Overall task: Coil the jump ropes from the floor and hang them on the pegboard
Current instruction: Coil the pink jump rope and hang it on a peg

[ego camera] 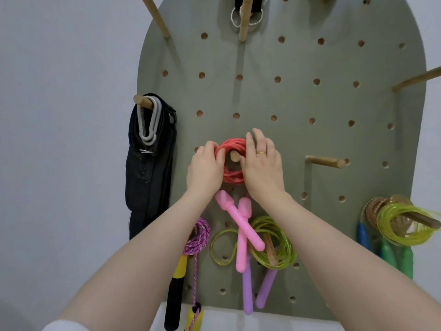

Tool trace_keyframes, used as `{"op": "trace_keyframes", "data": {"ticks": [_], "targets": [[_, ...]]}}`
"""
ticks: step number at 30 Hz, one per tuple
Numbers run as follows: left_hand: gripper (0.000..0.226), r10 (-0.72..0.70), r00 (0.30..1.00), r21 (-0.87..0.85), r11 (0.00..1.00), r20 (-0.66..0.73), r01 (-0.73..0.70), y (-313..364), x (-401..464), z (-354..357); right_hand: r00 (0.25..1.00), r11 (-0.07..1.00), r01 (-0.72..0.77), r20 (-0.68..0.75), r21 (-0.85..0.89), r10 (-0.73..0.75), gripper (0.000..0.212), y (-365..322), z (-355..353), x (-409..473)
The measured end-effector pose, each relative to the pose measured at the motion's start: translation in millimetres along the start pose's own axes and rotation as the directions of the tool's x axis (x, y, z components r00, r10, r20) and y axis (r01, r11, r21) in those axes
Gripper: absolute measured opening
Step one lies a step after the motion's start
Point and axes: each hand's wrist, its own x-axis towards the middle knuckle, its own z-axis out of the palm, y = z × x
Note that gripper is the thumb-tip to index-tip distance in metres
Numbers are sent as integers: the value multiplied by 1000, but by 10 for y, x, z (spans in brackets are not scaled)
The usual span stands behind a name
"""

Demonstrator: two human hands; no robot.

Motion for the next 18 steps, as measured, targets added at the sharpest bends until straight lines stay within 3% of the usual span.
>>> {"op": "trace_keyframes", "data": {"ticks": [4,12,18], "targets": [[55,41,985,142,990,-165,-17,-31,-44,183,998,998,55,23,41,-56,59,-53,104,51],[63,138,979,465,864,149,-192,-124,267,33,978,992,104,176,67,-114,84,-63,38,133],[71,97,960,390,899,264,-198,-42,-46,-180,963,974,52,247,222,-107,81,-36,-145,-154]]}}
